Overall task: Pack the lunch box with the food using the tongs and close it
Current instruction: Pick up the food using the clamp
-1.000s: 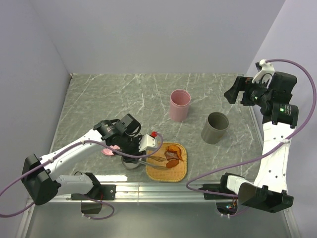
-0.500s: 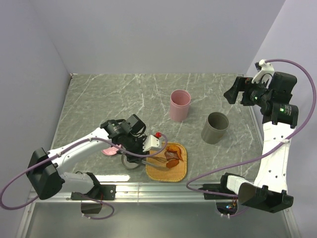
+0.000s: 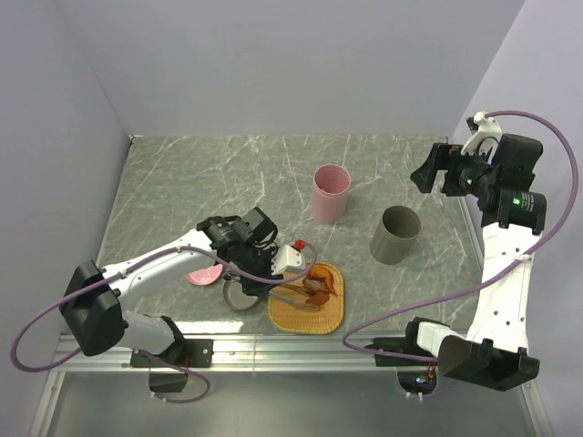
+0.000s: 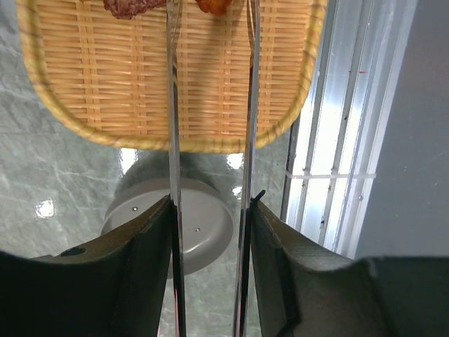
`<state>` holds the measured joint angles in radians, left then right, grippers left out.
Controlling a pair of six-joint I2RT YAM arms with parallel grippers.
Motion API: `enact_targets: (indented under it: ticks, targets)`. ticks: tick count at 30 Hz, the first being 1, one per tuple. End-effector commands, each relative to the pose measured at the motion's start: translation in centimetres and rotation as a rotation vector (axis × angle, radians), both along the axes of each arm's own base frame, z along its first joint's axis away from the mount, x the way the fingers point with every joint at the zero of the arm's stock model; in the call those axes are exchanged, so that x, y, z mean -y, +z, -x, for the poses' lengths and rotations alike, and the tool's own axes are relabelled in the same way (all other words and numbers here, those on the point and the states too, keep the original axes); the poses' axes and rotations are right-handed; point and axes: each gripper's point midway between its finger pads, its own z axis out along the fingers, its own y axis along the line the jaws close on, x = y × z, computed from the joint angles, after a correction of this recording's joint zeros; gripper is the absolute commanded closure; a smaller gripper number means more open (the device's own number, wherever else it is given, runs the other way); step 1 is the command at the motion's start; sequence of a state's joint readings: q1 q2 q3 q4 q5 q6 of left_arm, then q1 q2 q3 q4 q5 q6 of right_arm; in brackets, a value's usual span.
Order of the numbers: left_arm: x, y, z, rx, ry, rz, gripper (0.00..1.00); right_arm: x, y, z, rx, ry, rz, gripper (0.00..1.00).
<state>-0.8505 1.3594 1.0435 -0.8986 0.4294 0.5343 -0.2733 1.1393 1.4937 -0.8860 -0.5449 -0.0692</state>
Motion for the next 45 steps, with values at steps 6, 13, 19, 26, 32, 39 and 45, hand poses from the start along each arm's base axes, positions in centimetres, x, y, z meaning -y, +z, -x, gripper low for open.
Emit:
enact_targets:
  ticks: [6, 13, 19, 26, 32, 39, 45]
  targets:
    - [2.3, 1.0, -0.2, -0.010, -0.024, 0.067, 0.50, 0.2, 0.3, 0.0, 0.031, 0.006, 0.021, 0.00]
    - [2.7, 0.7, 0.0, -0.028, -0.039, 0.059, 0.53, 0.4, 0.2, 0.0, 0.028, 0.007, 0.034, 0.00]
    - [2.5, 1.1, 0.2, -0.021, -0.043, 0.063, 0.65, 0.3, 0.4, 0.1, 0.029, 0.012, 0.037, 0.00]
    - [2.4, 3.3, 0.4, 0.002, -0.031, 0.109, 0.73, 0.2, 0.3, 0.0, 0.030, 0.015, 0.026, 0.00]
    - [2.2, 4.5, 0.9, 0.001, -0.027, 0.130, 0.78, 0.2, 0.4, 0.1, 0.033, 0.015, 0.027, 0.00]
    - [2.5, 6.6, 0.7, 0.000, -0.017, 0.182, 0.79, 0.0, 0.7, 0.2, 0.037, 0.019, 0.023, 0.00]
    - [6.2, 13.7, -2.5, 0.029, 0.019, 0.344, 0.79, -0.1, 0.7, -0.1, 0.029, 0.022, 0.004, 0.00]
